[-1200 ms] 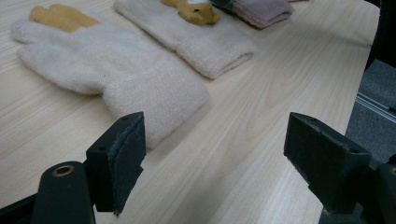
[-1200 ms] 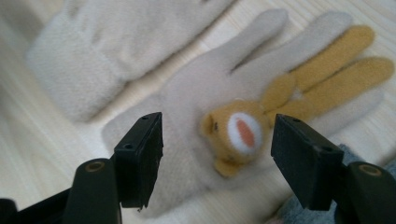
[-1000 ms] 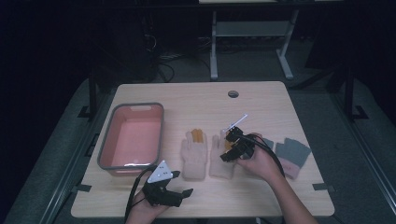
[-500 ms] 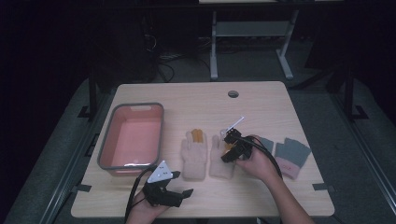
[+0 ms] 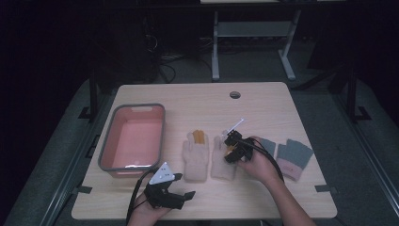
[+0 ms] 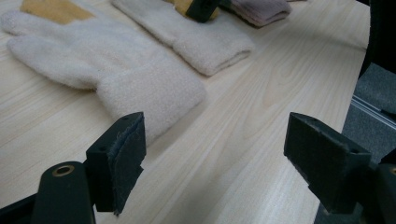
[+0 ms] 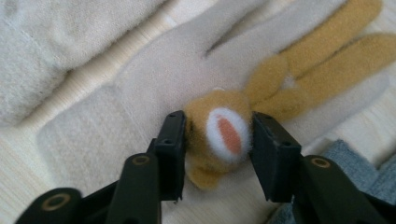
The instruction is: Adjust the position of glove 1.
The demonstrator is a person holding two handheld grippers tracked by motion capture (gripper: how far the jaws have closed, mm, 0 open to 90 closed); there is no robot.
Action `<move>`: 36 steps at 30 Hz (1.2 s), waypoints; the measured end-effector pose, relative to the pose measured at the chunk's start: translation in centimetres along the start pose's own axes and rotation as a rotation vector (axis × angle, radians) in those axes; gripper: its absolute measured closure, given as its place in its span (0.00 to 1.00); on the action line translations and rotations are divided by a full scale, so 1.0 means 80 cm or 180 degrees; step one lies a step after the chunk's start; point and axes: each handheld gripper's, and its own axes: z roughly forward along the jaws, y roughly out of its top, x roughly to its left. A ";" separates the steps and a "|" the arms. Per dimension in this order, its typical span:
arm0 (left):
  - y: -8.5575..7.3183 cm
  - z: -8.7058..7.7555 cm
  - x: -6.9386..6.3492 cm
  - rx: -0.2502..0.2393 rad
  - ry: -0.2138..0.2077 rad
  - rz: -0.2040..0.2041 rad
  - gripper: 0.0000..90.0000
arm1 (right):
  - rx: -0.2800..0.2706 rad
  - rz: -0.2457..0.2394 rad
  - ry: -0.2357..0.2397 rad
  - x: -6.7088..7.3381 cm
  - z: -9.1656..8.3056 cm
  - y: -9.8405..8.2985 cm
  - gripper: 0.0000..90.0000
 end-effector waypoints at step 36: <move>0.000 -0.007 0.007 -0.0048 0.0067 -0.0071 0.23 | -0.0425 -0.0216 0.0145 0.025 -0.095 0.018 0.70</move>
